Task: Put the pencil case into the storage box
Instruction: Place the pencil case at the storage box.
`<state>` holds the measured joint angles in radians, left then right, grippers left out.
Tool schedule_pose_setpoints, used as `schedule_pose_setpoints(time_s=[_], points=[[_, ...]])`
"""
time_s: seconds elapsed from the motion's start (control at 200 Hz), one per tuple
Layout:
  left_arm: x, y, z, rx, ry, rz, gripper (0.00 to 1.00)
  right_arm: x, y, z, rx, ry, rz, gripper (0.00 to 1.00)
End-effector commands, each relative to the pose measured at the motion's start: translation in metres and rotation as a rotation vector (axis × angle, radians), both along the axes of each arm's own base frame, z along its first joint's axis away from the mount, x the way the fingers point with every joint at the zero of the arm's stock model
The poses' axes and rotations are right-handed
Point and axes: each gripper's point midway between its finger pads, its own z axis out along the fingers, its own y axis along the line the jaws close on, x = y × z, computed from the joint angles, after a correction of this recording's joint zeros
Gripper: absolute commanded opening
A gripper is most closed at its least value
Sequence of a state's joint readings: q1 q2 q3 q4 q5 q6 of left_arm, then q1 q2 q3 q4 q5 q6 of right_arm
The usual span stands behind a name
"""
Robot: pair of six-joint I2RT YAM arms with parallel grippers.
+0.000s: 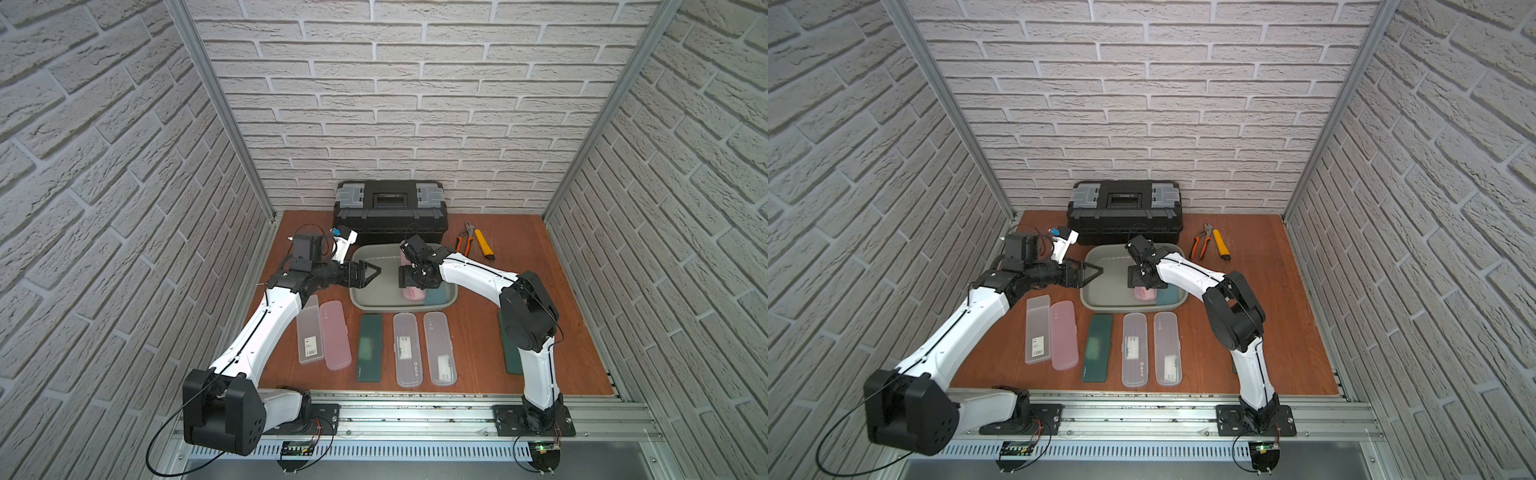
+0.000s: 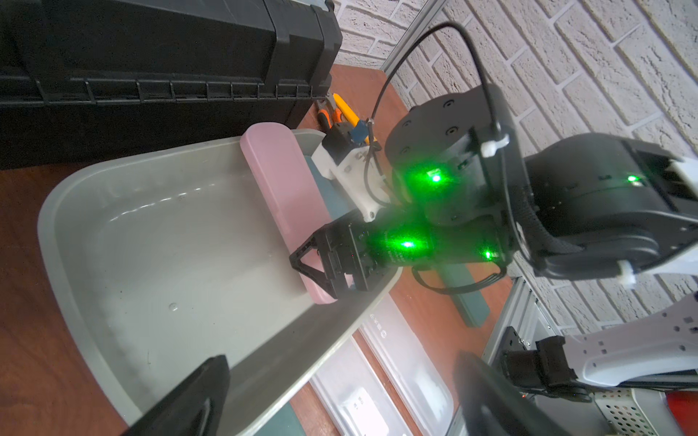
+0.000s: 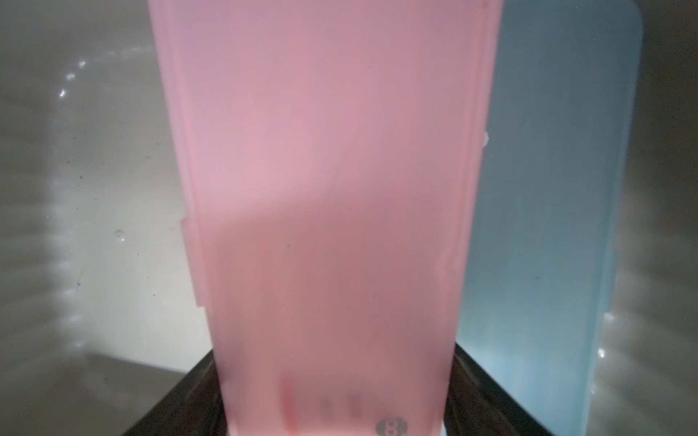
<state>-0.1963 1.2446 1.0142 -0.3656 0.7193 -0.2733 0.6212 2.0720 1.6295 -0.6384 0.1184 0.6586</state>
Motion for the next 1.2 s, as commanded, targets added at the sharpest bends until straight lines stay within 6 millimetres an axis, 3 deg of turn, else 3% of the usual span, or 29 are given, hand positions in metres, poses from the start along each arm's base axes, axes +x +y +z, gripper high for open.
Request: schedule_pose_setpoints(time_s=[0.0,0.26,0.38,0.48,0.755,1.0,1.195], points=[[0.000,-0.001,0.011,-0.022,-0.051,-0.015,0.98,0.008,0.009,0.016,0.017,-0.062,0.003,0.87],[-0.002,-0.001,0.013,-0.017,-0.066,-0.014,0.98,0.011,-0.002,0.041,-0.041,-0.131,0.033,0.92],[-0.002,0.002,0.015,-0.006,-0.080,0.000,0.98,0.016,-0.007,0.042,-0.111,-0.148,0.068,0.93],[-0.003,0.003,0.019,-0.016,-0.100,0.003,0.98,0.019,-0.004,0.038,-0.161,-0.132,0.105,1.00],[-0.002,0.007,0.020,-0.010,-0.108,0.018,0.98,0.014,0.022,0.013,-0.225,-0.103,0.188,1.00],[-0.001,0.007,0.018,-0.001,-0.109,0.023,0.98,0.015,0.018,-0.004,-0.309,-0.096,0.217,1.00],[-0.001,0.006,0.016,-0.005,-0.099,0.011,0.98,0.017,0.000,-0.009,-0.436,-0.093,0.234,1.00]])
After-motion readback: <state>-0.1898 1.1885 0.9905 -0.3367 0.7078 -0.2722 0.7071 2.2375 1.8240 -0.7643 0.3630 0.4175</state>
